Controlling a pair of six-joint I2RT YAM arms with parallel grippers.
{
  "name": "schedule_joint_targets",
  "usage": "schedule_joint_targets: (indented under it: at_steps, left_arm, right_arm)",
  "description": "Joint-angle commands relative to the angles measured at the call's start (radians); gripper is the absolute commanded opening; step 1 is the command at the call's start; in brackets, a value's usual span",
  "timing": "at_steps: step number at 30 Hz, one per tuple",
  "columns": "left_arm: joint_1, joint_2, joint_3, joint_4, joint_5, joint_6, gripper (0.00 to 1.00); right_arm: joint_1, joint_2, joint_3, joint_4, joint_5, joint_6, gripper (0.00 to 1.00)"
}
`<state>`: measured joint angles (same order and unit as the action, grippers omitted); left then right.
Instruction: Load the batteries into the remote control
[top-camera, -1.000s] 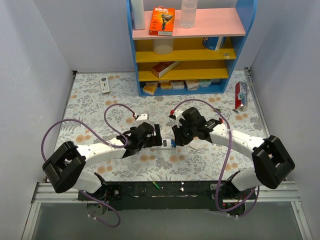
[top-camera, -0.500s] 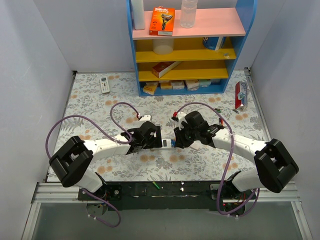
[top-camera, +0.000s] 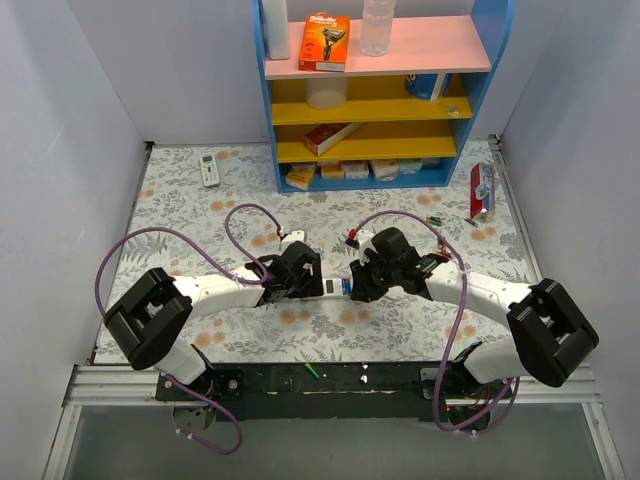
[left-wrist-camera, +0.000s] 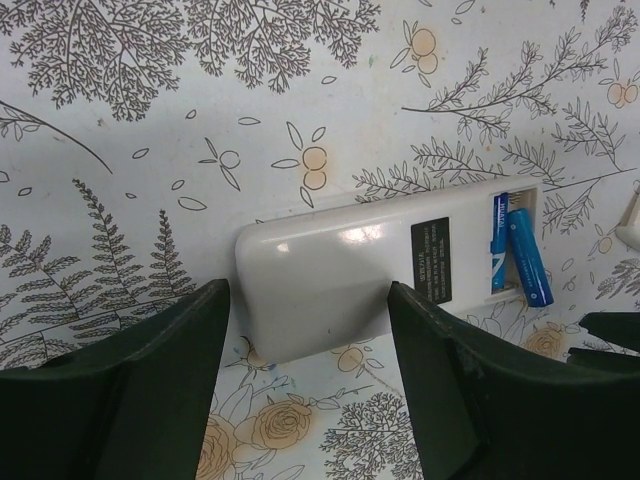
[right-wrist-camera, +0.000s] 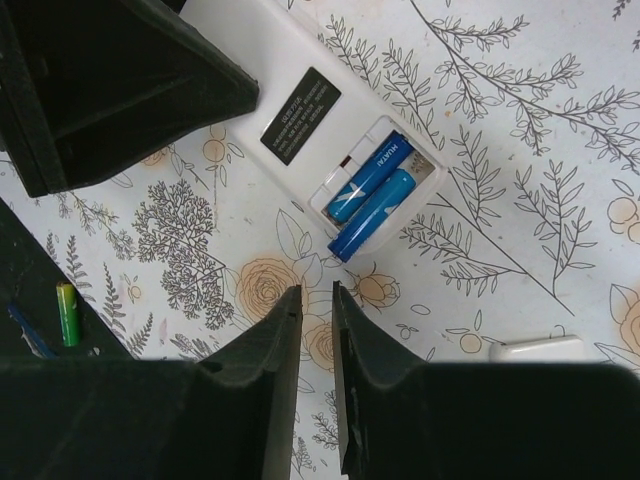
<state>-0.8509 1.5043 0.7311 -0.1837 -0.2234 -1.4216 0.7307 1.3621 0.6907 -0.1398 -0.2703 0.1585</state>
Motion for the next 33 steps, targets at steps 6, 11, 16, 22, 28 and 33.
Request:
schedule_joint_targets:
  at_steps: [6,11,16,22,28,33]
  left_arm:
    - [0.004,0.005,0.019,-0.02,0.022,-0.002,0.6]
    - [0.004,0.0,0.017,-0.022,0.025,-0.002,0.59]
    - [0.004,0.004,0.019,-0.022,0.029,0.001,0.59]
    - [0.004,0.004,0.022,-0.023,0.033,0.0,0.58]
    - [0.004,0.004,0.022,-0.023,0.039,0.004,0.58]
    - [0.004,0.007,0.025,-0.026,0.042,0.013,0.57]
  right_arm:
    - [0.004,0.026,-0.005,0.086,-0.03,0.015,0.22]
    - [0.004,0.042,0.004,0.089,-0.032,0.013,0.2]
    - [0.004,0.054,0.009,0.095,-0.032,0.015,0.18]
    - [0.004,0.074,0.018,0.095,-0.018,0.021,0.16]
    - [0.004,0.091,0.03,0.101,-0.001,0.024,0.14]
    - [0.004,0.104,0.039,0.106,0.023,0.029,0.13]
